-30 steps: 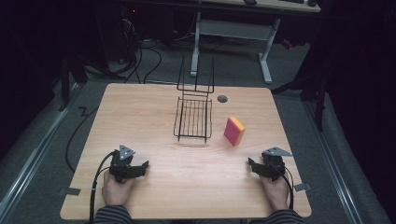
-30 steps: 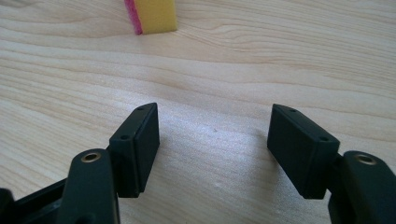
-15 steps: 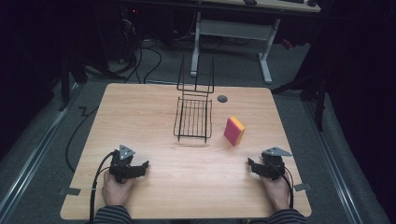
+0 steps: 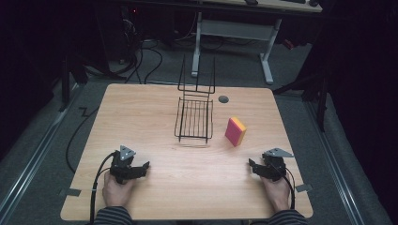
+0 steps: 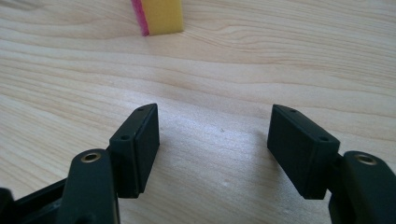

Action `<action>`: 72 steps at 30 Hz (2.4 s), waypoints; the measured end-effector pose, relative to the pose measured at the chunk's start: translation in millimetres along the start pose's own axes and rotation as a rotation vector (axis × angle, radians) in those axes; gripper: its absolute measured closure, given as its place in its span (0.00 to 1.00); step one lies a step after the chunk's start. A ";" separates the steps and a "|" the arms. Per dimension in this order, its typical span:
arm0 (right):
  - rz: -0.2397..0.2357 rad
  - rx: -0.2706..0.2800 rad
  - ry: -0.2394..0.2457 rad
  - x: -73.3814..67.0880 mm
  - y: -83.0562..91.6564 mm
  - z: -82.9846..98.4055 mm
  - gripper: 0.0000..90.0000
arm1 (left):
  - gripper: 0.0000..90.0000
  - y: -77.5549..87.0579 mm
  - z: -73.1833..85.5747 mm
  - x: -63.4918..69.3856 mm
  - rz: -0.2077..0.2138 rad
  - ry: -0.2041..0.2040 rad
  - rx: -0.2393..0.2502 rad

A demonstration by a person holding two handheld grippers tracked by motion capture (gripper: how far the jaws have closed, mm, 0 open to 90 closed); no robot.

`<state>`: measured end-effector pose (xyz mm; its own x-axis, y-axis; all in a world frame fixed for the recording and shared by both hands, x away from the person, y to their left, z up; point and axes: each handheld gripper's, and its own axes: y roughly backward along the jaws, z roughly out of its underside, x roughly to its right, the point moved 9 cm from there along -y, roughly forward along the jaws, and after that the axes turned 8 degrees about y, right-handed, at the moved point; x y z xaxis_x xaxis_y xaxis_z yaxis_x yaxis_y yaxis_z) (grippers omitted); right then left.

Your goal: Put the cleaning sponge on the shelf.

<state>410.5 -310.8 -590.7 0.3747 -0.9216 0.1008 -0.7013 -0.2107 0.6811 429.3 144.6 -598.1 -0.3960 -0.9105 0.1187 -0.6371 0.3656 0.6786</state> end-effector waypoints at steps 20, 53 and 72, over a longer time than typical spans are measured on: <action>-0.085 0.081 -0.005 -18.4 18.8 -13.3 0.38 | 0.21 0.0 0.1 0.0 0.000 0.000 0.000; -0.134 0.157 0.025 -35.3 28.2 -73.1 0.35 | 0.21 0.0 0.1 0.0 0.001 0.000 -0.001; -0.105 0.164 0.025 -26.6 15.6 -103.7 0.35 | 0.21 0.0 0.1 0.1 0.001 0.000 0.000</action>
<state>452.4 -255.8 -507.5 0.4644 -0.8839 0.0551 -0.7462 -0.3570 0.5619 429.2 144.6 -598.1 -0.3966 -0.9101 0.1197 -0.6363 0.3666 0.6788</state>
